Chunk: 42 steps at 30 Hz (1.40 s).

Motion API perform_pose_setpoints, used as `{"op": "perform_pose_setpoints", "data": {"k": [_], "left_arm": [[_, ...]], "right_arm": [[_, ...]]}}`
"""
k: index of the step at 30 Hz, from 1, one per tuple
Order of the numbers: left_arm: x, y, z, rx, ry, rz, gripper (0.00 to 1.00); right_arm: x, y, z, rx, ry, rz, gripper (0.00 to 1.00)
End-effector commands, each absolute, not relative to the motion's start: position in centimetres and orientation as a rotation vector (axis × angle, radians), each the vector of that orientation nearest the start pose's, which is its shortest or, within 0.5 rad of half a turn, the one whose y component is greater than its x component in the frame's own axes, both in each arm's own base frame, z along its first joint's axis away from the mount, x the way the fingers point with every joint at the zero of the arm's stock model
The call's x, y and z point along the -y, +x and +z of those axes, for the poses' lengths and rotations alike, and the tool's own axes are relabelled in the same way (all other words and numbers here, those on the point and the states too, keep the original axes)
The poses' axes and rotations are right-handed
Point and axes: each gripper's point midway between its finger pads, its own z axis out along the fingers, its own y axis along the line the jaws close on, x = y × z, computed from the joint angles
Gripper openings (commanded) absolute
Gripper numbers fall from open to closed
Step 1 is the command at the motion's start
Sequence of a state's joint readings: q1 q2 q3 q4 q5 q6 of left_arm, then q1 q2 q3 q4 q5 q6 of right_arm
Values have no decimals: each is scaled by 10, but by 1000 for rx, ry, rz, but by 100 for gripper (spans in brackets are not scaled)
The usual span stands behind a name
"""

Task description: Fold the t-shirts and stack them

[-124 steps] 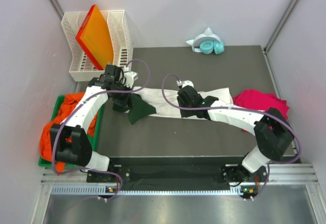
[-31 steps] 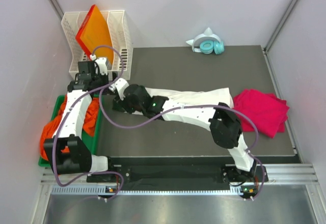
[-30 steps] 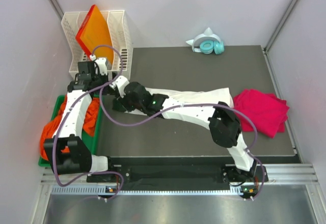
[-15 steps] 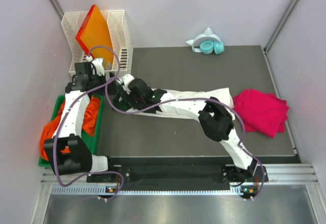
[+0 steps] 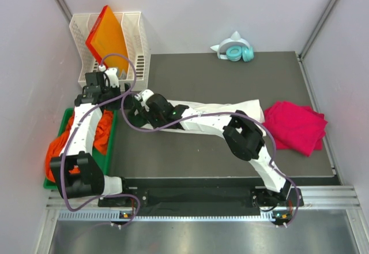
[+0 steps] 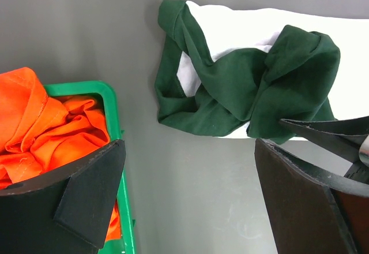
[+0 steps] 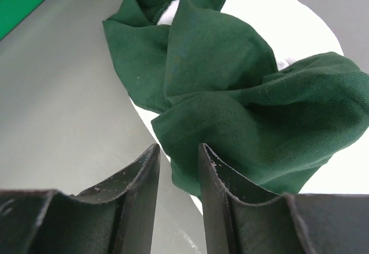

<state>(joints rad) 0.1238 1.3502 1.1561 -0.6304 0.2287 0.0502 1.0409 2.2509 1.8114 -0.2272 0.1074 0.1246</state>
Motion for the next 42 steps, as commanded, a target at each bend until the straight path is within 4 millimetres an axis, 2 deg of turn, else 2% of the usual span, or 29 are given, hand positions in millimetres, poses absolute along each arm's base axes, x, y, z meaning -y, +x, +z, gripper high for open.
{"op": "perform_pose_setpoints", "data": {"k": [1,11,13,17,22,26,31,32,33,35,42], "left_arm": [[-5,360,185,-2318,23,-207,97],[-6,357,180,-2330,27,-201,97],[-6,357,179,-2330,25,-204,97],[-5,356,177,-2332,22,-210,97],[-4,357,178,-2329,24,-219,97],[-4,359,178,-2329,23,-217,97],[-4,359,176,-2335,20,-219,97],[-4,359,175,-2336,20,-220,97],[-4,359,175,-2338,21,-219,97],[-3,360,174,-2339,23,-225,97],[-2,361,172,-2342,22,-235,97]], "right_arm": [[-525,318,102,-2027,-932,540,33],[-519,316,76,-2096,-951,488,26],[-514,314,77,-2099,-944,485,28],[-512,313,86,-2073,-911,507,40],[-508,316,74,-2099,-920,453,42],[-506,318,69,-2112,-916,426,38],[-504,321,69,-2117,-896,404,20],[-503,321,69,-2120,-899,399,16],[-502,321,69,-2122,-897,397,7],[-502,322,74,-2112,-887,396,1],[-497,327,112,-2059,-839,390,0]]}}
